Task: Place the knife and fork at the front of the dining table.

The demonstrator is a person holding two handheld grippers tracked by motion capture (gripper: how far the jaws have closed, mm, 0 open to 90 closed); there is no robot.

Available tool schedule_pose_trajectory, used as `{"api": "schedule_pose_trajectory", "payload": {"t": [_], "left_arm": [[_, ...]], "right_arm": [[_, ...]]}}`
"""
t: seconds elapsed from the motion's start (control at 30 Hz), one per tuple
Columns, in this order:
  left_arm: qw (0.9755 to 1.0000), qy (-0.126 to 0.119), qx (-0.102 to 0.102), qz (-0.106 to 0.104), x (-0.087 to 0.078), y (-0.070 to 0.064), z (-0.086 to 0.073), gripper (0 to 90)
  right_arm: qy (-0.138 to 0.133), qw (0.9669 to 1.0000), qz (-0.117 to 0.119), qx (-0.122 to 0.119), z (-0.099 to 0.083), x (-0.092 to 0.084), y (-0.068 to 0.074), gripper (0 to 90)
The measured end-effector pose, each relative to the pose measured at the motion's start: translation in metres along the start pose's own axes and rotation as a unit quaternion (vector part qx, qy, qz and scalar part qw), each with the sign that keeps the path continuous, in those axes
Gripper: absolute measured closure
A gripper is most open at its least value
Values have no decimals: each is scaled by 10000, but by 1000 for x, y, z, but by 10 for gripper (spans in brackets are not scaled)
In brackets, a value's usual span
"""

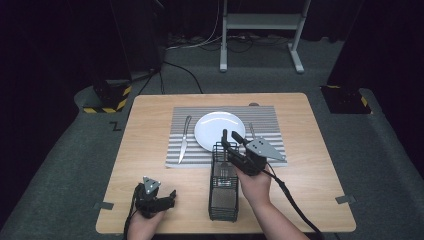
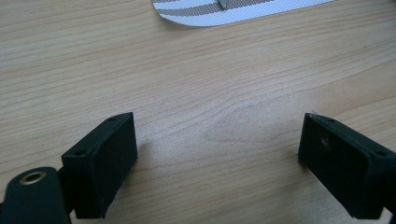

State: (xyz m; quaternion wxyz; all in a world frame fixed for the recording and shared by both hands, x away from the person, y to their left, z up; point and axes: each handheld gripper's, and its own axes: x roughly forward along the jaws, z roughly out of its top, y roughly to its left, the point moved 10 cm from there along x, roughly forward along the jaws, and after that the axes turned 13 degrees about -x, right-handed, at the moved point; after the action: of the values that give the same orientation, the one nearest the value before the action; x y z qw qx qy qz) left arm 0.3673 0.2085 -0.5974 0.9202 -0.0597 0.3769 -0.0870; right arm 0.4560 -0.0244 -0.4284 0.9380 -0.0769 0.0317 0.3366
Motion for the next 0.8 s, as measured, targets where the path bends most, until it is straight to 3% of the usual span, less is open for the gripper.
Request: {"api": "schedule_pose_trajectory", "payload": {"t": [0.23,0.4,0.5,0.6,0.8], "left_arm": [[10000,0,-8,-15,0,0,0,117],[10000,9,10,-11,0,0,0,117],[10000,12,21,-1,0,0,0,118],[10000,15,22,9,0,0,0,118],[10000,24,25,11,0,0,-1,118]], "right_arm": [[252,9997,13,64,-9,17,-5,674],[245,9995,140,121,-6,17,-6,867],[-25,9999,137,-87,6,7,-3,873],[-453,9987,216,-25,28,-9,-2,873],[-1169,9931,30,72,80,-45,-19,873]]}}
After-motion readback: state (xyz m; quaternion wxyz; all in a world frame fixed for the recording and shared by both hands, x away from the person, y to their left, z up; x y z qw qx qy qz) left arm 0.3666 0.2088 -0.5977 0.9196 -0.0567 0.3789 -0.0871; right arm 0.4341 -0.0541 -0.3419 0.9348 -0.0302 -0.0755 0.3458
